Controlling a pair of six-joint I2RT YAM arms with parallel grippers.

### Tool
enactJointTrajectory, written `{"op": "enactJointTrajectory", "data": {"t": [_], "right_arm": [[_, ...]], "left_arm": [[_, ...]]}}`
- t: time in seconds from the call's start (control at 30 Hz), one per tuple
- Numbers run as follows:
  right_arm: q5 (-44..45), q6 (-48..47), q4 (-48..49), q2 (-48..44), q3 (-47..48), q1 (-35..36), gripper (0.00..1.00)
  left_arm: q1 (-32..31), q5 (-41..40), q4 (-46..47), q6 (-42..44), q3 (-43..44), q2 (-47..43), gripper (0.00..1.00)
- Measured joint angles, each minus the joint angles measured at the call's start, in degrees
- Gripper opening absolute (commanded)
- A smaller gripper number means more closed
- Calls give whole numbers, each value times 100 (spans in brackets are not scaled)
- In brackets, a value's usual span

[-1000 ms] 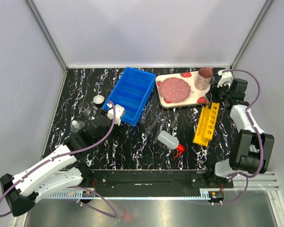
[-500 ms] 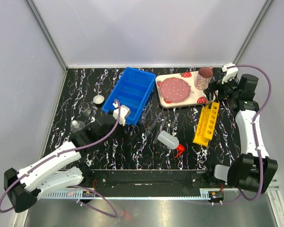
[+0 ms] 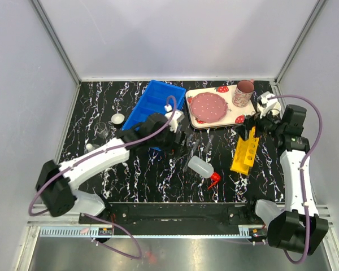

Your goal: Organize the chemistry lab equipment

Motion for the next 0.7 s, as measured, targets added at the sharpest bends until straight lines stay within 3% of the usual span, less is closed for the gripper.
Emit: {"op": "enactJointTrajectory", "data": {"t": [0.13, 0.33, 0.7], "right_arm": [[-382, 11, -107, -22, -446, 0, 100], [-702, 15, -138, 11, -568, 0, 100], [-704, 101, -138, 83, -568, -17, 100]], "left_arm": [[-42, 140, -57, -7, 837, 1088, 79], [-127, 306, -411, 7, 1996, 2592, 73], [-280, 494, -798, 0, 3807, 4448, 61]]}}
